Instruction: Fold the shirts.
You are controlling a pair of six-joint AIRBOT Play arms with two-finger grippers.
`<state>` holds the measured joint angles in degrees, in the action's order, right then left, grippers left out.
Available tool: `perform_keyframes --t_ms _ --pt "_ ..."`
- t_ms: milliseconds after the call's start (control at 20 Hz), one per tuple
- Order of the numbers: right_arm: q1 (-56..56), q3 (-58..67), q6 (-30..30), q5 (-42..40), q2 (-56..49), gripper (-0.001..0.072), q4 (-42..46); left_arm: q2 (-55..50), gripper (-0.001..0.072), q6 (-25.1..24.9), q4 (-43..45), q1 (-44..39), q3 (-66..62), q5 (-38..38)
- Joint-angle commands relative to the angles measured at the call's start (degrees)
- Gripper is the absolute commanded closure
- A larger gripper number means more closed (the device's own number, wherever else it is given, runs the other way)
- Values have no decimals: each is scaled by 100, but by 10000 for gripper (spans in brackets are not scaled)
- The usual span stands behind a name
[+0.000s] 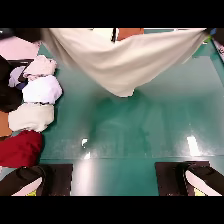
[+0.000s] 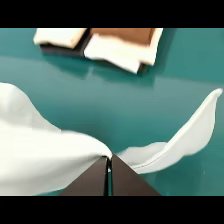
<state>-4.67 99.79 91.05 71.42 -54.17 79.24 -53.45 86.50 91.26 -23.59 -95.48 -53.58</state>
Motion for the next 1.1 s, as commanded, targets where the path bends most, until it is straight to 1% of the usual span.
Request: perform_keyframes --t_ms 0,100,250,350,450,550,600,700,850,900,1050 --pt "57 920 -118 127 332 700 70 610 682 -2 -243 -2 -573 35" --pt "59 1419 -118 190 229 700 203 713 683 -4 -398 0 -807 -59" --pt "57 2258 -118 533 -278 700 184 730 683 -20 -638 0 -846 -177" --pt "57 2439 -116 503 -680 700 133 540 683 -46 -625 0 -798 -592" --pt "55 2164 -98 345 -1095 700 46 155 683 -131 -490 0 -691 -1185" --pt "120 1582 -101 262 -1537 701 -428 -372 683 -129 -304 0 -358 -1683" --pt "129 1331 -116 280 -1803 701 -643 -671 683 -122 -229 0 -76 -1784" --pt "46 881 -144 251 -2402 701 -752 -1298 683 -122 -101 0 590 -1578" --pt "-136 269 -164 59 -3180 700 -719 -2275 683 -101 136 0 1462 -695" --pt "-192 142 -162 -28 -3388 700 -723 -2618 682 -98 142 2 1593 -407" --pt "-358 96 -162 -175 -3952 698 -726 -3373 682 -98 177 2 1598 33"
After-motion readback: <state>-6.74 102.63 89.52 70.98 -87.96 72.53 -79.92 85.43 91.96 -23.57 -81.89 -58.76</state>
